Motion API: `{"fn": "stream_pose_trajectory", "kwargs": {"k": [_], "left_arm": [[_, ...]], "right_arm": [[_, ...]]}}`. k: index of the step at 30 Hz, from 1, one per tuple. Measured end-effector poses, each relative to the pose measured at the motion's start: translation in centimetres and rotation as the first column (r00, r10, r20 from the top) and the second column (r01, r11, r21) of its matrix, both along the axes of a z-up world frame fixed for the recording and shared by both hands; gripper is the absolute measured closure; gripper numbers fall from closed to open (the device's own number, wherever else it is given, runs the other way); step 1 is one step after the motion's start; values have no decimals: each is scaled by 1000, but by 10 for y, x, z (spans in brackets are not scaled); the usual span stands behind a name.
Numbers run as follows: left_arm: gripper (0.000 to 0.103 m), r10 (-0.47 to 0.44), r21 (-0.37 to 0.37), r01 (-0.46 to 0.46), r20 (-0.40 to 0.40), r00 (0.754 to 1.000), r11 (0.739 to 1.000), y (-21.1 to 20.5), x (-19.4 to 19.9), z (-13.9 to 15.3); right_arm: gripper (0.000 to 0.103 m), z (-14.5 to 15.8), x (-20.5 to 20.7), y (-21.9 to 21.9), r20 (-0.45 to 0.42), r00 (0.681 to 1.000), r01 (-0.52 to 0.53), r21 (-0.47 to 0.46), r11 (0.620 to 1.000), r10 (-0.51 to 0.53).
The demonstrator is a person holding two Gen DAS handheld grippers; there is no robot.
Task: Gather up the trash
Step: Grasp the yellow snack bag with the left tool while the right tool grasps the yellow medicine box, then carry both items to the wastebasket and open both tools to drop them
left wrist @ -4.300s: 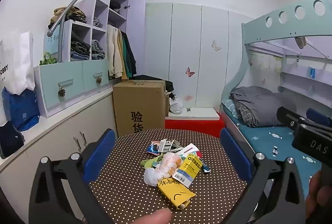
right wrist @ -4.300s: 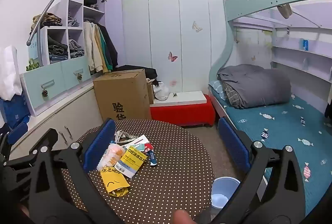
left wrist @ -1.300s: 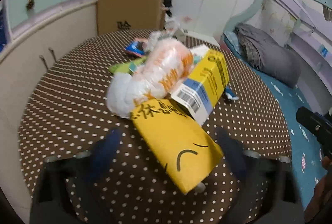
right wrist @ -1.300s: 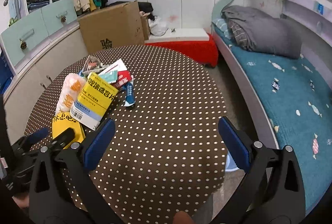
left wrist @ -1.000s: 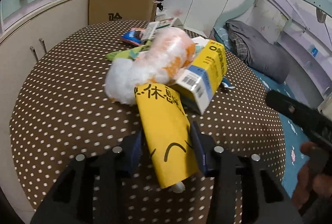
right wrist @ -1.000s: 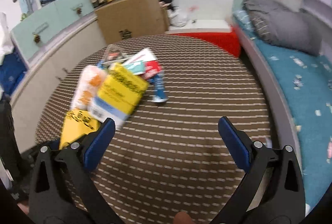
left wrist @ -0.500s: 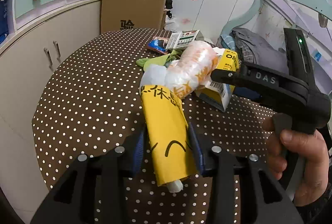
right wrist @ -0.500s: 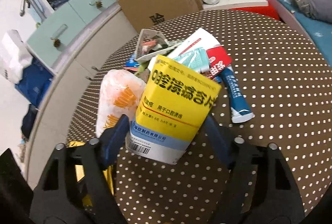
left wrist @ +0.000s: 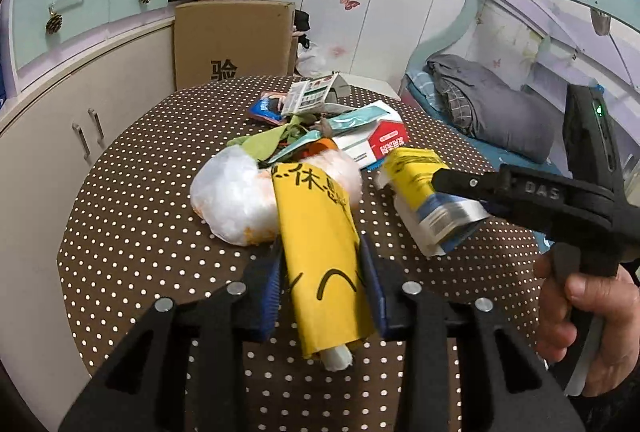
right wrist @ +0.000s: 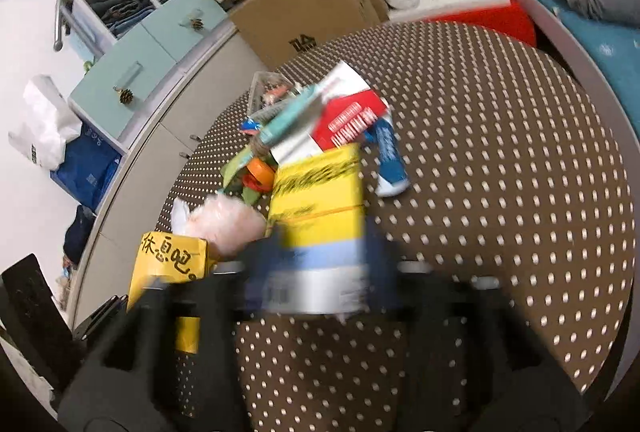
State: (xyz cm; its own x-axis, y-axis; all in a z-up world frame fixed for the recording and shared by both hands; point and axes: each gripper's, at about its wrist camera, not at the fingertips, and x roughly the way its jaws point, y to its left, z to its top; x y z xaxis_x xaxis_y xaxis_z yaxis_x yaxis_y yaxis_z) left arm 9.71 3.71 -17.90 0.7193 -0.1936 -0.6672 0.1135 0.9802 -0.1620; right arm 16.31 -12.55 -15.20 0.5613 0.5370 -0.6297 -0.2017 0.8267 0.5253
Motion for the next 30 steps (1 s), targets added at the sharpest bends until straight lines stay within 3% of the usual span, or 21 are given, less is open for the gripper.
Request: {"fn": "stream_pose_trajectory", "kwargs": {"k": [2,9,10,12,14,22,30], "left_arm": [[68,0,0,0,1,1000,1000,-2,-1,0],[68,1,-1,-1,7,1000,1000,2,-2,2],[68,1,-3,-1,7,1000,1000,1,-3,2],[67,-1,-9,1,10,1000,1000,1,-3,4],[67,-3,-13,3,17,1000,1000,2,-4,7],[68,-38,-50,41,68,997,998,-4,-6,27],[68,-178,-25,186,190,965,982,-68,22,75]], "right_arm": [[29,0,-3,2,16,1000,-3,-17,1000,3],[21,-10,5,11,-26,1000,-18,-53,998,16],[24,-12,10,11,-34,999,-21,-57,998,19],[46,-13,18,13,-34,999,-39,-66,997,37],[46,-14,23,8,-54,998,-46,-22,999,44],[46,19,3,-25,46,999,-33,109,993,28],[46,84,-26,-100,241,964,68,167,984,-108]]}}
